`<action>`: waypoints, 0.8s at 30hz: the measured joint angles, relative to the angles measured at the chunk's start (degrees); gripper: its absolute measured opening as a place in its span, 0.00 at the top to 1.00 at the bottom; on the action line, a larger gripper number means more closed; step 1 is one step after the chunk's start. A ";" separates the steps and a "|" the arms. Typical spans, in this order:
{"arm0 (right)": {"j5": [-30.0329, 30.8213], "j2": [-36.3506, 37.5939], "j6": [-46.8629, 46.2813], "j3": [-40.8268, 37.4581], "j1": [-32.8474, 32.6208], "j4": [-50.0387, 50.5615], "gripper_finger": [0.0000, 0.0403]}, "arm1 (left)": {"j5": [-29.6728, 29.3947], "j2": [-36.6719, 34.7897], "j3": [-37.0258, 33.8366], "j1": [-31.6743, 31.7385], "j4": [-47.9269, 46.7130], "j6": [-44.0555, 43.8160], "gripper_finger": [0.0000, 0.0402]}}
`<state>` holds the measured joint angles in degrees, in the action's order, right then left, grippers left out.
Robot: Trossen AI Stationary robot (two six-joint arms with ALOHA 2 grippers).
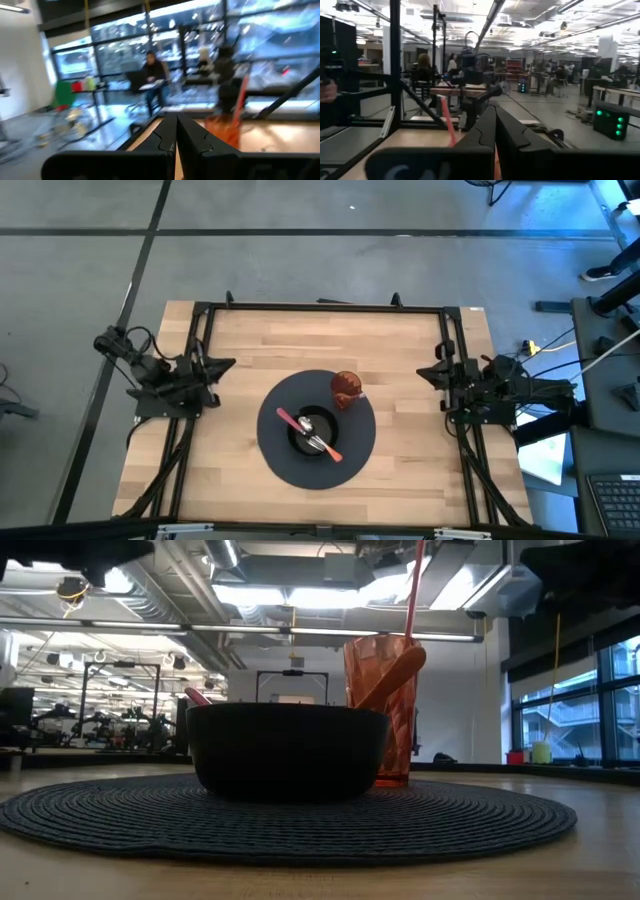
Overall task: Pick & Place Utensil
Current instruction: Return to Home Position
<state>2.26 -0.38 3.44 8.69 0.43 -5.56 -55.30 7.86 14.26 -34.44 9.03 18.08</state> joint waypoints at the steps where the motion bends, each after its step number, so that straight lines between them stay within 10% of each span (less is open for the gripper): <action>1: 0.02 0.26 -0.13 0.06 0.41 0.32 1.00 | -1.61 -0.17 -0.02 -0.48 -0.98 0.18 0.99; 8: -1.10 0.35 0.27 0.02 2.79 2.40 1.00 | -6.55 -2.08 -0.78 -1.98 -7.31 -1.44 0.99; 16: -2.48 0.37 1.57 0.02 5.37 1.14 1.00 | 1.18 -7.81 -11.20 1.58 7.81 3.22 0.99; 20: -6.43 -0.04 2.38 0.02 6.53 1.36 1.00 | 19.33 -7.56 -13.72 5.38 10.56 4.16 1.00; 24: -7.06 -1.18 0.77 0.02 7.88 1.35 1.00 | 17.48 -7.87 -13.76 11.94 8.80 0.26 1.00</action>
<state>-4.80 -1.56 4.21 8.71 8.32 -4.21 -37.82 -0.01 0.49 -22.49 17.83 18.34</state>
